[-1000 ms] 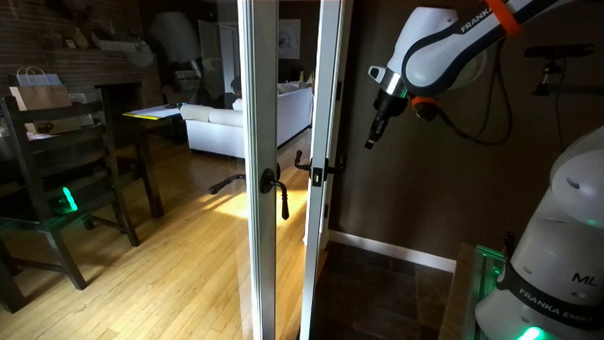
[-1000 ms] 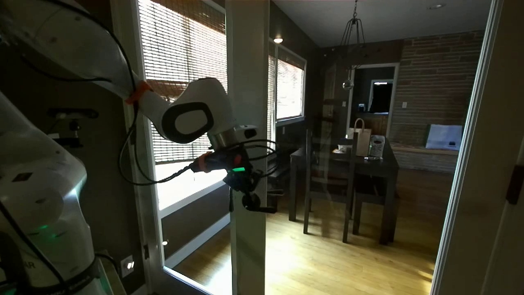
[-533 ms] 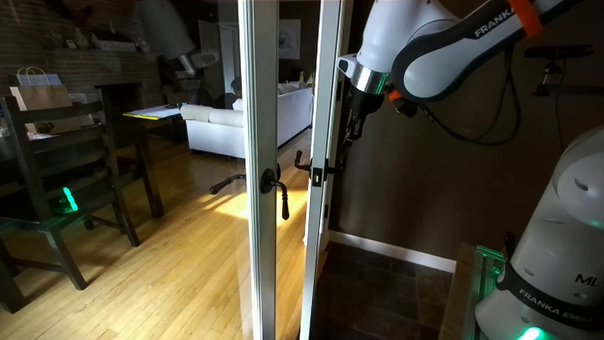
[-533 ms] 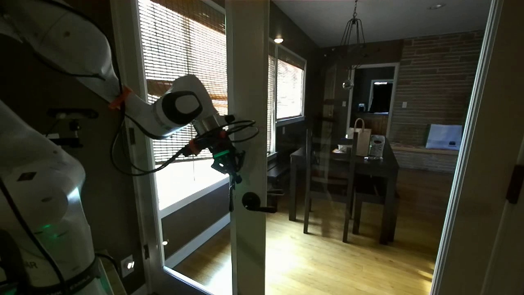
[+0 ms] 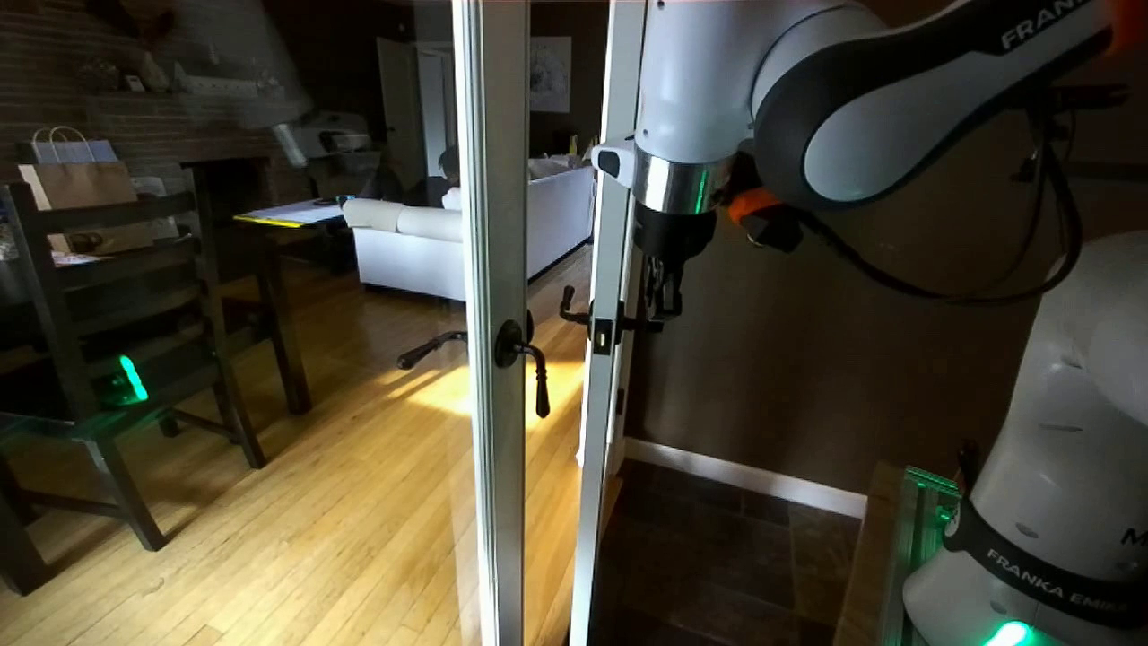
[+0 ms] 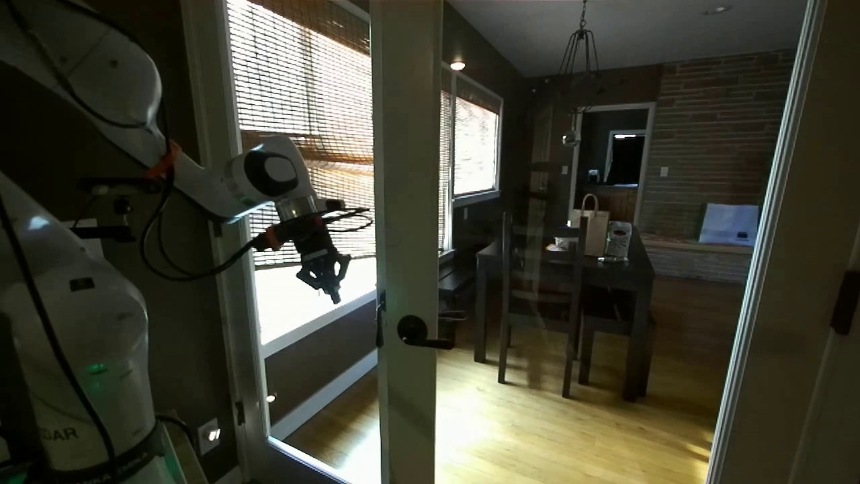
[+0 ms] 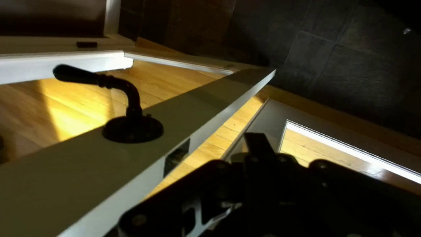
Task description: Open the right door
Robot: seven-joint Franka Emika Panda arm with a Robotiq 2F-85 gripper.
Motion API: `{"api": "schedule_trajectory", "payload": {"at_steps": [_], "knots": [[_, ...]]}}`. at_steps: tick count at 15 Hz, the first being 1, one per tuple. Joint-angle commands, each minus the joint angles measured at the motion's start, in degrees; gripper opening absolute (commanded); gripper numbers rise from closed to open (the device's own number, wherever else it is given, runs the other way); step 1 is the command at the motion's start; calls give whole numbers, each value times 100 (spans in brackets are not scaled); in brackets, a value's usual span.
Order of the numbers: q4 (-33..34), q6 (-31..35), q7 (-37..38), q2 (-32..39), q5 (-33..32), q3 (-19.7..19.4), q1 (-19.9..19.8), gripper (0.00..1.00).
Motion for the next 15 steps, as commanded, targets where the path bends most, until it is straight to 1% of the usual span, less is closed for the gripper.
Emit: {"api": "schedule_trajectory", "payload": {"at_steps": [1, 4, 6, 7, 10, 15], "knots": [[5, 339, 152, -28, -91, 137, 320, 0], [8, 764, 294, 7, -270, 289, 346, 0], [6, 1178, 440, 48, -509, 422, 212, 0], [6, 1425, 577, 80, -698, 501, 95, 0], [6, 1853, 847, 156, -1043, 630, -181, 0], [5, 2422, 1472, 258, -1621, 846, -822, 0]]}}
